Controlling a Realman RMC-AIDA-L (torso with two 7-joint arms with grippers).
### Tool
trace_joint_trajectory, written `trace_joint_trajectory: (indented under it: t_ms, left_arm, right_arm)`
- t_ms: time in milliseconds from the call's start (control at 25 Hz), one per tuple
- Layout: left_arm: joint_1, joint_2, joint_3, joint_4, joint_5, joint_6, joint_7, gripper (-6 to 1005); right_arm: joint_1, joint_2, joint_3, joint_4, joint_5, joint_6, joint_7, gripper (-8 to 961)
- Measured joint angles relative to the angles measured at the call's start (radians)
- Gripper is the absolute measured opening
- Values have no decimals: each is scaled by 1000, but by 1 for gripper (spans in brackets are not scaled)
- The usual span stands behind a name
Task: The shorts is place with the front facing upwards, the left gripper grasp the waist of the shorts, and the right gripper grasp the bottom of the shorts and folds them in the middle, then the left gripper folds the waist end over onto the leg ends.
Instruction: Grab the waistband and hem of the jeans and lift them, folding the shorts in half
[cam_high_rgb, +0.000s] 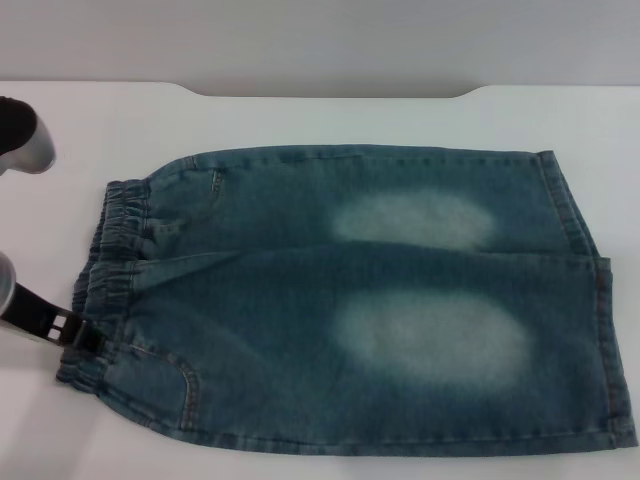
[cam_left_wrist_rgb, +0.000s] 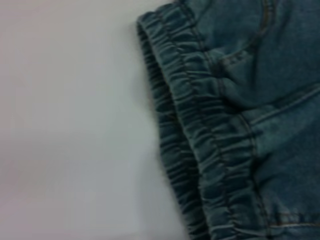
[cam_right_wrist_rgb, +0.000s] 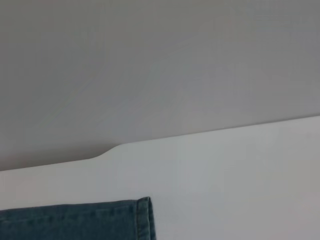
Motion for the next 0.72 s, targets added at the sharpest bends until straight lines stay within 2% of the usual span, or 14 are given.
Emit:
trace_joint_trajectory:
  t_ms: [400,720]
  left_arm:
    - [-43,-1,36,35,0,-17,-38,599]
    - [-46,-1,61,61,2,-12,-59,592]
  right_arm:
    - [0,-1,9,18,-3,-20,-41,652]
    - [-2,-1,5,21,-4,-20,-55,652]
